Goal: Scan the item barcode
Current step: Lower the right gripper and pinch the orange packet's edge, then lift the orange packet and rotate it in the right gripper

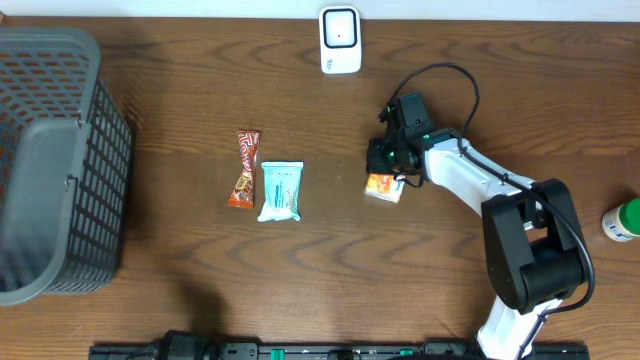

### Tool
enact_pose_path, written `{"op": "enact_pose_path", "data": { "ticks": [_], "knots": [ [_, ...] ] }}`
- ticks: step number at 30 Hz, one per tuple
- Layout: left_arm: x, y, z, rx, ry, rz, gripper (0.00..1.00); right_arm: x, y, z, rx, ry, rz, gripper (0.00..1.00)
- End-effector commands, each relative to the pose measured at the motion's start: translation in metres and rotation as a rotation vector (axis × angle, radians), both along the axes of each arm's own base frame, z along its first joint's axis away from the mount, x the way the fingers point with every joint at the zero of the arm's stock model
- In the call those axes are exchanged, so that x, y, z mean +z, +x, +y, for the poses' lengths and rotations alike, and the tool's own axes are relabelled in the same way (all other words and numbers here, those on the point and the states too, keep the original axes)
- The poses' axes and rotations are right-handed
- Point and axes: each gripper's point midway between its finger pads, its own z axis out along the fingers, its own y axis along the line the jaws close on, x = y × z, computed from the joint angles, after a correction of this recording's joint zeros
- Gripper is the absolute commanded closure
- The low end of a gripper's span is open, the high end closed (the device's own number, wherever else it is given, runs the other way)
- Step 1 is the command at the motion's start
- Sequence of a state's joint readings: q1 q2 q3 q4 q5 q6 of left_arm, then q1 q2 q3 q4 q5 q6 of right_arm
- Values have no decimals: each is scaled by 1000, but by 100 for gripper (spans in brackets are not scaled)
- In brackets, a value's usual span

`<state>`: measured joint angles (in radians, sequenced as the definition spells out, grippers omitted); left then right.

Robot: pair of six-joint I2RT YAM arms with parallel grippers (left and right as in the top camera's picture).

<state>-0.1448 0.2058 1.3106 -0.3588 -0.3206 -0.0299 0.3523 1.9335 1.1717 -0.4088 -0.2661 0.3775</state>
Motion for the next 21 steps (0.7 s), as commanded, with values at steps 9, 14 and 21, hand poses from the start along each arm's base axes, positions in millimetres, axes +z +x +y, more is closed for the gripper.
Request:
{"op": "enact_pose_path", "data": {
  "ticks": [9, 14, 21],
  "knots": [
    [1, -2, 1, 4, -12, -10, 2, -5, -90, 8, 350, -4, 249, 99],
    [1, -2, 1, 4, -12, -10, 2, -8, -113, -15, 359, -112, 347, 99],
    [1, -2, 1, 4, -12, -10, 2, 26, -98, -52, 216, -320, 306, 99]
  ]
}}
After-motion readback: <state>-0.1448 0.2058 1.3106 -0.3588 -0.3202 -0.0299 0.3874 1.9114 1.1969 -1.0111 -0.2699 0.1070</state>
